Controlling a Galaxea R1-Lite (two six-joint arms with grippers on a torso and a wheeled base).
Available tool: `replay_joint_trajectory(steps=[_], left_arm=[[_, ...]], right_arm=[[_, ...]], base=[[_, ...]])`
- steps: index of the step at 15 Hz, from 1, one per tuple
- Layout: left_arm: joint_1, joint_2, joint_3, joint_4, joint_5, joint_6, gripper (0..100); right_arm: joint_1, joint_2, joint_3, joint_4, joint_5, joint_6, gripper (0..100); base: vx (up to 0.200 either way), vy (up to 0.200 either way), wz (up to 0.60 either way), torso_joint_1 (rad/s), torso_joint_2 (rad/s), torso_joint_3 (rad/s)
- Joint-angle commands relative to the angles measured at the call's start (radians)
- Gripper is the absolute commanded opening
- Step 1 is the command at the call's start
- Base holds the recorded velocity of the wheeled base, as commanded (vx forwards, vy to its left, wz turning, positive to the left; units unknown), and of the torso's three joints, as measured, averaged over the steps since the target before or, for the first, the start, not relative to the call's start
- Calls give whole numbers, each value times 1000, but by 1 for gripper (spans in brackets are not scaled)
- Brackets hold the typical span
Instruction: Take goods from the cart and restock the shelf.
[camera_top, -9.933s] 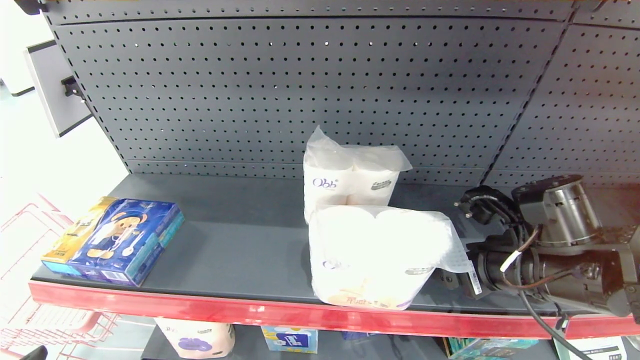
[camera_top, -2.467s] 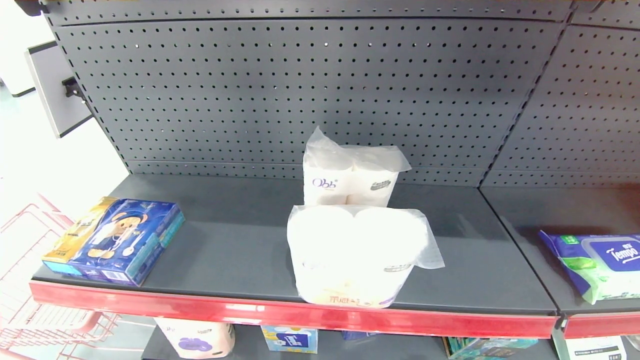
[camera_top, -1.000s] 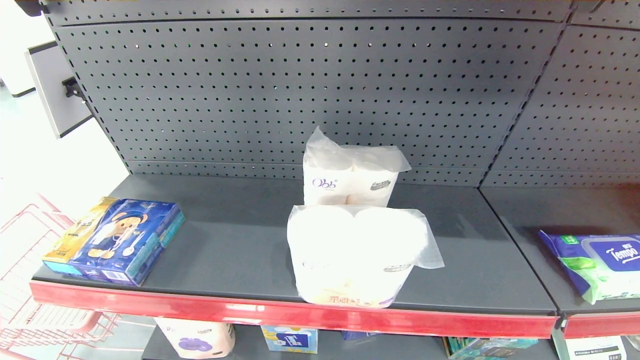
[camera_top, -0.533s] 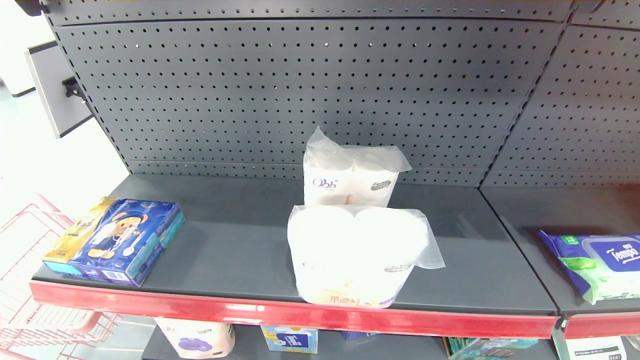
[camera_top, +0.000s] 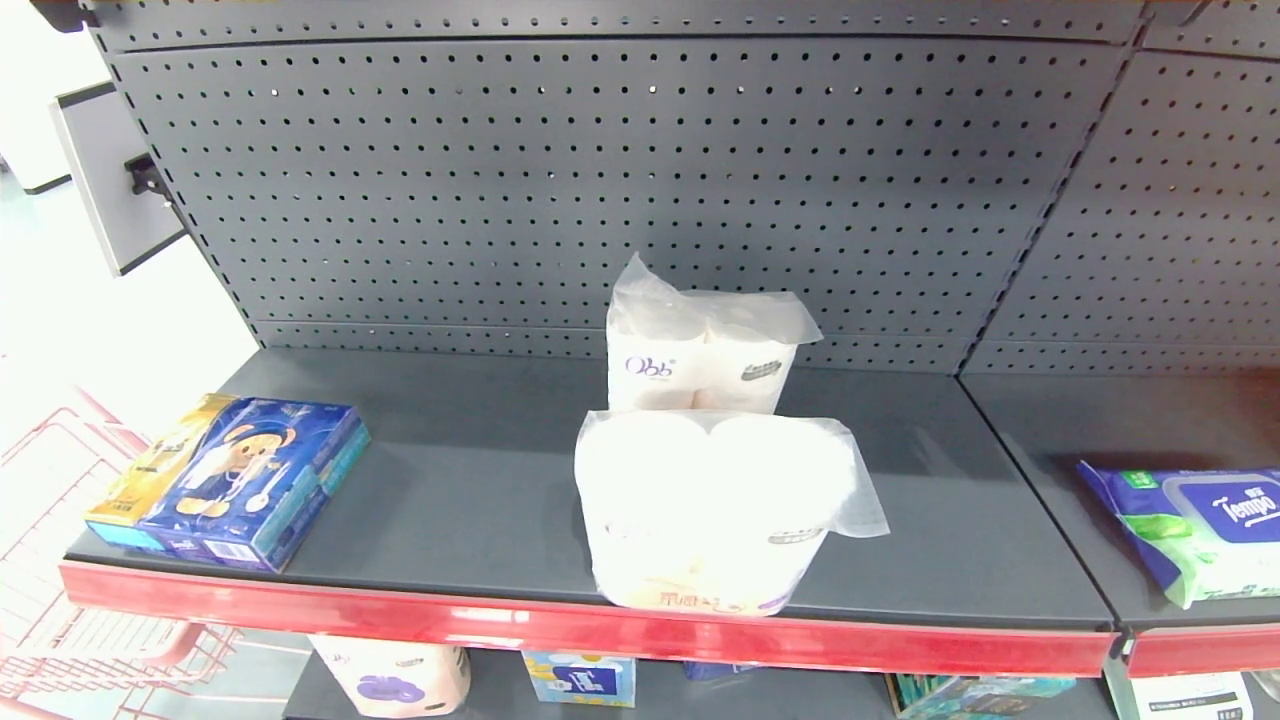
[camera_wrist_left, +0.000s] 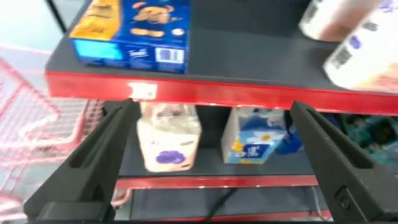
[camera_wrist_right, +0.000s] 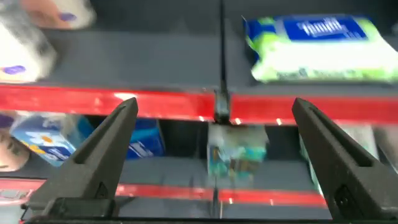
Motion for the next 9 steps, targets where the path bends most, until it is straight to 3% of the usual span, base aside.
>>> replay_joint_trajectory(steps=[1,4,6,9], left_arm=[[19,99,3,-26,69,-1,100],[59,102,6,-30,118,-3,100],[166,114,6,-3,129,0,100],[177,96,18,-6,106,0,100]], right_arm=[[1,0,67,-99,6,-16,100],[1,0,67,-97,-47,-10,100],[-1,0,75,-113,-152,24,100],[-1,0,79,-120,-174,13,100]], base=[[0,0,0,0,0,0],[0,0,0,0,0,0],[0,0,0,0,0,0],[0,0,0,0,0,0]])
